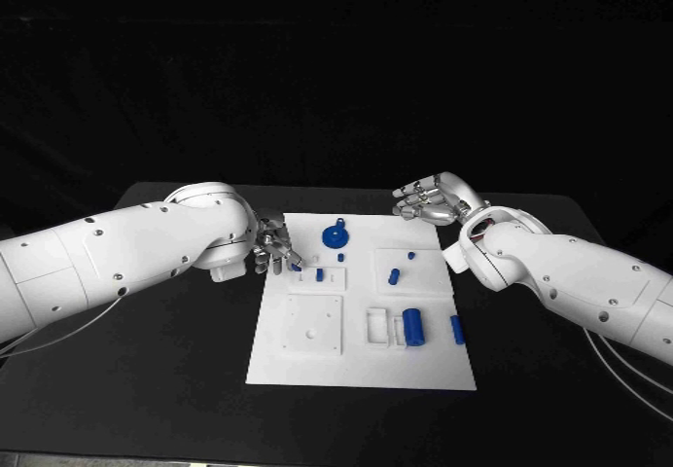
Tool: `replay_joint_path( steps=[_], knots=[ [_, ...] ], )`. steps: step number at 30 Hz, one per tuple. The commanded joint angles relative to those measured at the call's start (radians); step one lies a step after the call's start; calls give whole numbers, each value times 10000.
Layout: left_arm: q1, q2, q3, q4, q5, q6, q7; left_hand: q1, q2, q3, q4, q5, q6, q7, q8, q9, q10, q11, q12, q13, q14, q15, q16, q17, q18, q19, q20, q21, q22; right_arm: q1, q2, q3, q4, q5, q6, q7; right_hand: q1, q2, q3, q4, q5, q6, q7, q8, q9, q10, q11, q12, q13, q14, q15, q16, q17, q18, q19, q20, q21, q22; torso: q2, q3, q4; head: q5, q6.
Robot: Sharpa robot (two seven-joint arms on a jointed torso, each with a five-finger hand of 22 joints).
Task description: Assemble the parts on the task board
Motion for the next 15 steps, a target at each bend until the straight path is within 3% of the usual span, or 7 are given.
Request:
replay_joint_path(
  steps=[1, 7, 15],
  knots=[
    [113, 210, 11, -300, 342, 1336, 24, 38, 37, 2065, -2161, 31, -8, -35, 44, 50, 541, -100, -24, 22, -82, -16, 60, -14, 27, -110, -31, 77, 216, -4, 31, 5, -4, 71, 135, 170, 44, -21, -54, 0, 58, -68, 5, -65, -16, -82, 21, -36, -4, -106, 13, -30, -17, 40, -105, 1, 46, -16, -3, 4, 4, 17, -12],
    [192, 543, 7, -795, 141, 1435, 66, 29, 53, 2060, -2174, 0, -15, -33, 46, 68, 540, -95, -31, 31, -89, -12, 59, -20, 30, -117, -28, 90, 212, -3, 67, 4, 0, 87, 158, 184, 48, -7, -74, -9, 74, -99, 11, -68, -19, -156, 37, -34, -4, -217, 39, -31, -24, 52, -213, 53, 39, -19, 0, 12, -1, 35, -7],
    [216, 790, -20, -1027, -140, 1253, 45, 20, 65, 2042, -2186, -1, -30, -34, 49, 110, 541, -97, -10, 57, -83, -18, 65, -29, 41, -107, -30, 109, 208, -3, 84, 4, 26, 94, 156, 193, 51, -3, -93, -14, 78, -97, 11, -66, -18, -167, 42, -31, -3, -233, 50, -30, -25, 64, -231, 67, 47, -17, -2, 14, 2, 30, -32]
  ],
)
